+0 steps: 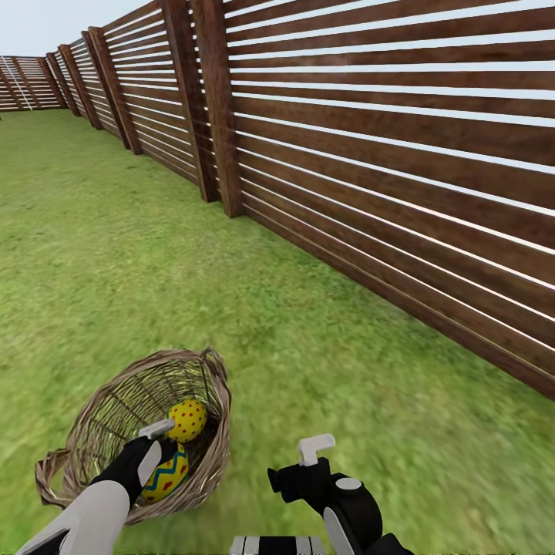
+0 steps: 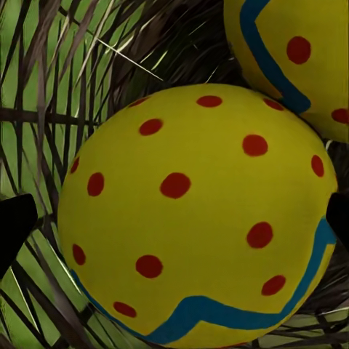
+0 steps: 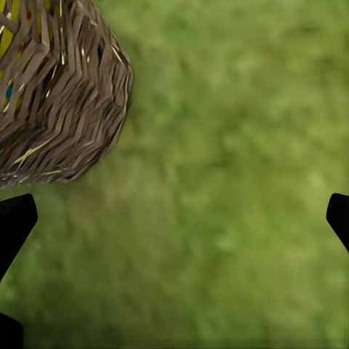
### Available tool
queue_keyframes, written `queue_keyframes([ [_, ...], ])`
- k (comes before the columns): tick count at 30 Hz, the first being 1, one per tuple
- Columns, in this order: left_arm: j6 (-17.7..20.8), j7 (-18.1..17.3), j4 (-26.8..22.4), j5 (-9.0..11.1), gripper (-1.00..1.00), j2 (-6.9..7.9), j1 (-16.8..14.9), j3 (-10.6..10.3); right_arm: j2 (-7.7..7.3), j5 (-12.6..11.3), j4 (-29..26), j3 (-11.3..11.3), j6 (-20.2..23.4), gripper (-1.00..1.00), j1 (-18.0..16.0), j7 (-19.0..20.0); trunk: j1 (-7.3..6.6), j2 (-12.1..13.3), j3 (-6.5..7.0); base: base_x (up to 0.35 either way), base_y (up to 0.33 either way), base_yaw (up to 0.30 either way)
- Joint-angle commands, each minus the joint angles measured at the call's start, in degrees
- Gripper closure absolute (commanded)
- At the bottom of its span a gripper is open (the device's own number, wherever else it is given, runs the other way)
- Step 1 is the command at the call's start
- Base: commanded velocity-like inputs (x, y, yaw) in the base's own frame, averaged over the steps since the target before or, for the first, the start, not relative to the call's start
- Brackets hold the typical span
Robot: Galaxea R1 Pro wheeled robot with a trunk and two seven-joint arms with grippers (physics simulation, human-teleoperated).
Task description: Take the three Easter eggs out of the wicker basket on the lawn in the garden, then place them on the lawn next to a single tree (choose any tree) so that all three eggs are next to the same tree and none are left in the basket.
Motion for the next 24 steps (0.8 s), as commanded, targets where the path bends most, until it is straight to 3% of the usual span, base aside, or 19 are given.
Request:
queue_keyframes([
  [1,0.3,-0.1,-0.1,-0.6,-1.0,-0.06,0.0,0.3,-0.01,-0.6,-0.1,0.1,0.2,-1.0,0.0,-0.6,-0.01,0.0,-0.05,0.0,0.0,0.0],
  [12,-0.2,-0.1,-0.1,-0.8,-1.0,-0.3,0.0,0.2,-0.01,-0.6,-0.1,0.1,0.2,-1.0,0.0,-0.6,-0.01,0.0,-0.05,0.0,0.0,0.0],
  [16,-0.4,-0.2,-0.1,-0.9,-1.0,-0.31,0.0,0.2,-0.01,-0.6,-0.1,0.1,0.2,-1.0,0.0,-0.6,0.09,-0.1,-0.94,0.0,0.0,0.0],
  [24,-0.5,-0.5,0.0,-0.9,-1.0,-0.31,0.0,0.1,-0.01,-0.6,-0.1,0.1,0.2,-1.0,0.0,-0.6,0.09,-0.1,-0.94,0.0,0.0,0.0],
])
